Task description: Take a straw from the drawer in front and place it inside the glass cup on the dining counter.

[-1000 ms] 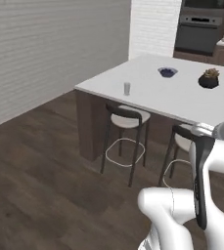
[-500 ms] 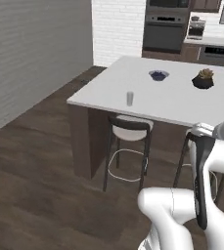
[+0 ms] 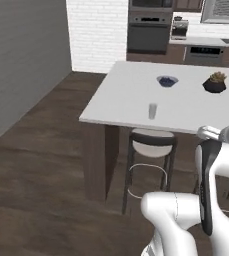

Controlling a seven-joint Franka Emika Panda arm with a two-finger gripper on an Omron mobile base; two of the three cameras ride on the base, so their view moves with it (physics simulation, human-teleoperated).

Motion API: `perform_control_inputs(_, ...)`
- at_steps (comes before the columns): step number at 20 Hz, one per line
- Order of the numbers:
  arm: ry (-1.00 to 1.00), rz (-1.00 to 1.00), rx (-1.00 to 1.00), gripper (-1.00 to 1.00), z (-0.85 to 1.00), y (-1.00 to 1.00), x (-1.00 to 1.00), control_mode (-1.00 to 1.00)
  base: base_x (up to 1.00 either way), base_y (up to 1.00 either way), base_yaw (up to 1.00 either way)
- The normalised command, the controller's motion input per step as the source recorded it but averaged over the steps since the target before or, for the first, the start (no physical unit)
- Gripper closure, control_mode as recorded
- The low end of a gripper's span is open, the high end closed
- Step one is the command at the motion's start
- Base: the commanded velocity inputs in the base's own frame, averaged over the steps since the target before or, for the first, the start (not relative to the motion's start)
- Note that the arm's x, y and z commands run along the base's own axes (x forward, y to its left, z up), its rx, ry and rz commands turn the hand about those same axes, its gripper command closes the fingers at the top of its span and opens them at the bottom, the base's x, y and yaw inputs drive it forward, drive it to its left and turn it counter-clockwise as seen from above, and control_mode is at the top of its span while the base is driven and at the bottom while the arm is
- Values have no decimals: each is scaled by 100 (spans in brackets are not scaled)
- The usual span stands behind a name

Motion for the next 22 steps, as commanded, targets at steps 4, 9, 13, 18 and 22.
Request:
perform_control_inputs(4,0,0,0,100,0,0,0,100,98,61,-27)
perform_control_inputs(9,0,0,0,100,0,0,0,100,81,27,-20)
perform_control_inputs(13,0,0,0,100,0,0,0,100,77,13,-11)
perform_control_inputs(18,0,0,0,100,0,0,0,100,89,4,-9)
perform_control_inputs(22,0,0,0,100,0,0,0,100,88,11,-12)
